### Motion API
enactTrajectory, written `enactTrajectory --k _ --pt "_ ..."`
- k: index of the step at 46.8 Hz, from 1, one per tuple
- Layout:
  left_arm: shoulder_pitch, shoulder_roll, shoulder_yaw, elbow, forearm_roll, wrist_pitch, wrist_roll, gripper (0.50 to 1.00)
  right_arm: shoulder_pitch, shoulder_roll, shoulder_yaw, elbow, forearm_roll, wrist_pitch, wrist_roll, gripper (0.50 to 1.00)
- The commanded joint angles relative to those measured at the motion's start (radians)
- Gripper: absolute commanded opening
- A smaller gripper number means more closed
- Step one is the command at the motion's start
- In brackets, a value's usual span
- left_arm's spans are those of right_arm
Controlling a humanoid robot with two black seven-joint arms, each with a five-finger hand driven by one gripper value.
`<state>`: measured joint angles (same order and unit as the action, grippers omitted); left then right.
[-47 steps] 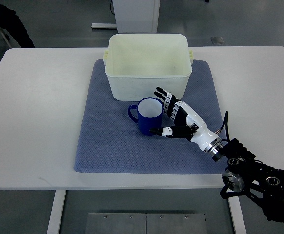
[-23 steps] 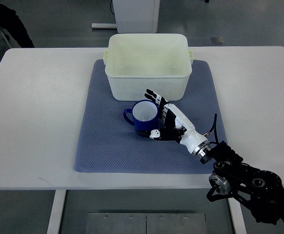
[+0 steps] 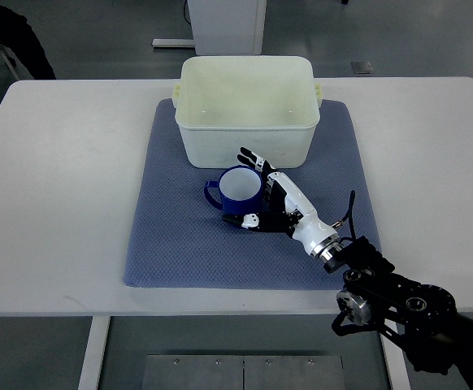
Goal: Place cup in box with right hand
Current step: 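Close the right hand fingers around the blue mug's body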
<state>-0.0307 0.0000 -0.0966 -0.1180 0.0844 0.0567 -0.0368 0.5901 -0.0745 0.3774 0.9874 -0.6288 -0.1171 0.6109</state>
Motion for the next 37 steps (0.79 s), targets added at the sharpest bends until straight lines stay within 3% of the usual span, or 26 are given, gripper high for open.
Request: enactTrajectory --k 1,37 --pt "0.000 0.000 0.000 0.000 0.000 0.000 0.000 1.000 0.005 0.010 -0.005 -0.009 0.000 -0.007 0.000 0.979" --pt "0.000 0.000 0.000 0.000 0.000 0.000 0.000 1.000 0.027 0.073 -0.014 -0.073 0.008 -0.076 0.000 0.945"
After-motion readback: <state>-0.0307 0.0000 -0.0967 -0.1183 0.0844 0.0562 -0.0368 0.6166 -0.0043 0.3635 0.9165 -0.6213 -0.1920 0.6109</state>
